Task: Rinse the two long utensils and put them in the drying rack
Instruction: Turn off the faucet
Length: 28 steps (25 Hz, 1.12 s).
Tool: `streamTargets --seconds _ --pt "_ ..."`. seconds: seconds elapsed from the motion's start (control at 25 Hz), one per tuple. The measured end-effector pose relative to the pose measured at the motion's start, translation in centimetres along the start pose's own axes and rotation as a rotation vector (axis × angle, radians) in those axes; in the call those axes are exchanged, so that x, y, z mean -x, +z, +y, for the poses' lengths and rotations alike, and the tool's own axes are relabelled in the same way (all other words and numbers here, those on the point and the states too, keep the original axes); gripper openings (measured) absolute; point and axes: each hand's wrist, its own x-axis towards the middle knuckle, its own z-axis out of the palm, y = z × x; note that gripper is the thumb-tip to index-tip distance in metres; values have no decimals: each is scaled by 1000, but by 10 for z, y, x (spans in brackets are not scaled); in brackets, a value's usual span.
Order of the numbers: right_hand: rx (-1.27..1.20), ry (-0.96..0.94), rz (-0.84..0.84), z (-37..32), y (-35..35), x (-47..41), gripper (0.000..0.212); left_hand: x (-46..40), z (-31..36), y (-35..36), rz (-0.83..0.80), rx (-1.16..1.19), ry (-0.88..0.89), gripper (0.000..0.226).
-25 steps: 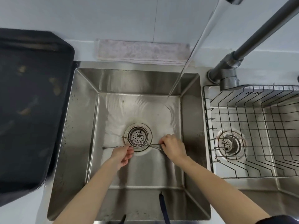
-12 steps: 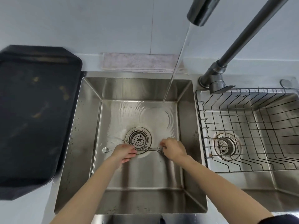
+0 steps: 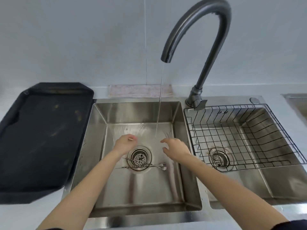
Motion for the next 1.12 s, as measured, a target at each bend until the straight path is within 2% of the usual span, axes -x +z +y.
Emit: streamTargets --seconds 0.24,0.76,0.88,1.12 --pt "-23 -69 212 -6 -50 25 38 49 84 -23 103 -77 288 38" --pt "-106 -49 535 26 -125 53 31 93 199 -49 332 -143 662 45" --pt "-95 -16 553 39 -132 45 31 93 221 -46 384 -220 725 43" --pt "-112 37 538 55 -139 24 27 91 258 -36 456 -89 845 43"
